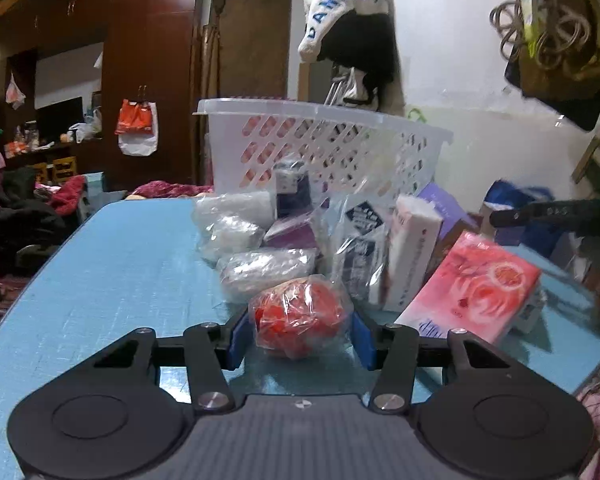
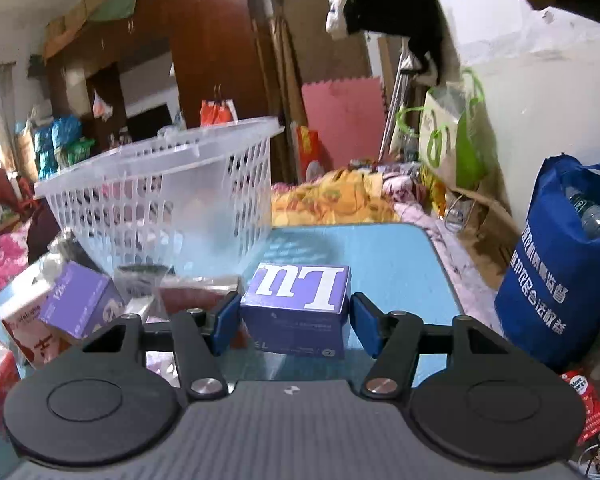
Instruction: Organize objects
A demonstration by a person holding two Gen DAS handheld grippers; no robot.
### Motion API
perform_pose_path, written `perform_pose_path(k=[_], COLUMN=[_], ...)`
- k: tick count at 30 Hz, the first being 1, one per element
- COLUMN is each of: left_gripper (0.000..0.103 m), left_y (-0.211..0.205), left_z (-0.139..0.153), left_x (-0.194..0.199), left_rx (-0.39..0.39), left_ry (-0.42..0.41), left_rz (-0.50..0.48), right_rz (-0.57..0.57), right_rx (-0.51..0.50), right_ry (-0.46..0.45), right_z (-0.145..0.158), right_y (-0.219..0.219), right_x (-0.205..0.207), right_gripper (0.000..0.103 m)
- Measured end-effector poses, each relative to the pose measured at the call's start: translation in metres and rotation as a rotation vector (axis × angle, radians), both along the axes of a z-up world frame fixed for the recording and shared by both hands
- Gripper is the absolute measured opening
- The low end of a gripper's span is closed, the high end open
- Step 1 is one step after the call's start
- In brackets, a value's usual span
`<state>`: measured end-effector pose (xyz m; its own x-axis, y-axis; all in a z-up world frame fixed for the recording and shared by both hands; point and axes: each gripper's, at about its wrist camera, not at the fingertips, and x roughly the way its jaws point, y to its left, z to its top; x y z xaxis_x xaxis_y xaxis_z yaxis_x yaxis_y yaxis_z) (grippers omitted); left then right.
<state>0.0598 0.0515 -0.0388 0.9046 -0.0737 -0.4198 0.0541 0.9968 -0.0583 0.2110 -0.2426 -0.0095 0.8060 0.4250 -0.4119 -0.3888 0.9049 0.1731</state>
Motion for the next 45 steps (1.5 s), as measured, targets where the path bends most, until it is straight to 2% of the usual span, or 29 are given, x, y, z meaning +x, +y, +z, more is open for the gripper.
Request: perform_pose_path(k=[6,12,15,17,21,25,27,30,34,35,36,38,39,40,43,45], left_gripper=[0.055,0.055,0.055,0.055,0.055,0.055,0.055,0.055,0.056,0.06,0.065,0.074,0.077,0.077,0.077,0.08], left_y=[0.002,0.004,0.004,0.006,0.003,-0.005,-0.011,-0.005,0.01,0.012,0.014,0.018,0.018,0.019,0.019,0.017], left_z=[0.01,0.019,0.037,0.055,0.101,0.131,0.135,0.132,0.121,0.118,0.117,0.115,0.115,0.116,0.122,0.121], left_x=[-0.009,-0.006,-0.002,0.005,0.043,0.099,0.133,0.183,0.22,0.224,0.226,0.225,0.221,0.216,0.185,0.146], left_rx=[-0.002,-0.028,-0.022,-0.034,-0.034,-0.039,-0.017,-0.043,-0.086,-0.094,-0.095,-0.089,-0.085,-0.083,-0.065,-0.053], left_ry=[-0.073,-0.084,-0.123,-0.142,-0.141,-0.11,-0.069,0.017,0.093,0.096,0.098,0.091,0.081,0.076,0.035,-0.001], left_rz=[0.018,0.01,0.009,0.001,-0.049,-0.059,-0.025,0.006,0.041,0.044,0.047,0.059,0.063,0.063,0.075,0.043], right_rz=[0.005,0.045,0.108,0.153,0.211,0.26,0.253,0.263,0.262,0.265,0.261,0.251,0.24,0.229,0.256,0.266], right_rx=[0.046,0.065,0.092,0.111,0.077,0.05,0.02,-0.014,-0.05,-0.053,-0.054,-0.061,-0.062,-0.056,-0.038,-0.021], right_ry=[-0.042,-0.089,-0.135,-0.174,-0.226,-0.242,-0.226,-0.166,-0.113,-0.105,-0.111,-0.121,-0.123,-0.131,-0.153,-0.164], right_z=[0.003,0.007,0.017,0.035,0.073,0.102,0.111,0.114,0.106,0.104,0.101,0.1,0.1,0.102,0.106,0.101], right_y=[-0.006,-0.005,-0.004,0.001,0.029,0.069,0.09,0.113,0.128,0.128,0.128,0.128,0.127,0.124,0.111,0.095], right_x=[-0.006,-0.013,-0.025,-0.033,-0.03,-0.002,0.02,0.054,0.077,0.079,0.08,0.077,0.076,0.068,0.044,0.022], right_gripper=[0.063,0.063,0.063,0.063,0.063,0.063,0.063,0.063,0.063,0.064,0.065,0.08,0.095,0.1,0.103,0.103])
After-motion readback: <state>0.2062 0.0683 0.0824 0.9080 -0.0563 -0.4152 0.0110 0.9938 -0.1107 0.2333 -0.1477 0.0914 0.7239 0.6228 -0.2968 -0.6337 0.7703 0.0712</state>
